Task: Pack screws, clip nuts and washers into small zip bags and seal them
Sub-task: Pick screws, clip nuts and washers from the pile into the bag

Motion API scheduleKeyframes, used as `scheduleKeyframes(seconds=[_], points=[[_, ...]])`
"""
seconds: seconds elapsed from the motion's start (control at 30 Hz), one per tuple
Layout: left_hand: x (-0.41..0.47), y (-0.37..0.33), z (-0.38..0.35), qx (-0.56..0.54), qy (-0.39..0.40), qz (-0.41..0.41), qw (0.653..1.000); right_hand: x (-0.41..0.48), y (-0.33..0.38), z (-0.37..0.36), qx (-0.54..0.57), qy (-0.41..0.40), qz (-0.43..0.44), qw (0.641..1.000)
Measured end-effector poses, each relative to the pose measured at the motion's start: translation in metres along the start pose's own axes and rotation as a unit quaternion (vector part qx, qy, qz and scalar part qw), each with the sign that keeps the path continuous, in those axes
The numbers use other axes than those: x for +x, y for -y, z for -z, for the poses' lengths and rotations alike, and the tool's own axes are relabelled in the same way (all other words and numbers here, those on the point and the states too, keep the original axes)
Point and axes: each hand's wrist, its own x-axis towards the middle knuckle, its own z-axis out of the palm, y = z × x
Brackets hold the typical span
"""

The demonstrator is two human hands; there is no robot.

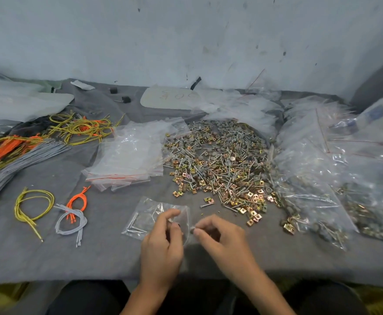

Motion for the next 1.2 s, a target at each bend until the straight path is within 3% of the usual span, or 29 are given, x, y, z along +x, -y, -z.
scheduleKeyframes(seconds=[0.2,0.33,0.53,0.73,0.83,0.9,1.0,1.2], points=[[-0.001,0.001,0.001,0.003,-0.010,-0.009,1.000,0.008,0.006,-0.027,-0.128,-0.040,0.067,0.989],[0.000,-0.001,0.002,0.011,-0.005,-0.022,1.000,0.012,0.010,-0.034,-0.188,-0.011,0.105,0.977],[0.001,0.004,0.001,-0.007,-0.015,-0.010,1.000,0.003,0.012,-0.029,-0.124,-0.054,0.097,0.986],[0.003,0.002,0.002,-0.024,-0.019,-0.014,0.999,0.009,0.017,-0.030,-0.142,-0.006,0.130,0.981],[0.005,0.003,0.003,-0.036,-0.014,-0.001,0.999,0.012,0.015,-0.024,-0.124,-0.038,0.140,0.982],[0.007,0.002,0.005,-0.046,0.005,0.019,0.999,0.018,0.013,-0.016,-0.109,-0.026,0.120,0.986],[0.004,-0.002,0.011,-0.039,0.051,0.020,0.998,0.028,0.015,-0.009,-0.134,0.082,0.054,0.986],[-0.033,0.002,0.044,0.098,0.069,-0.038,0.992,0.026,0.018,-0.011,-0.031,0.053,-0.008,0.998]])
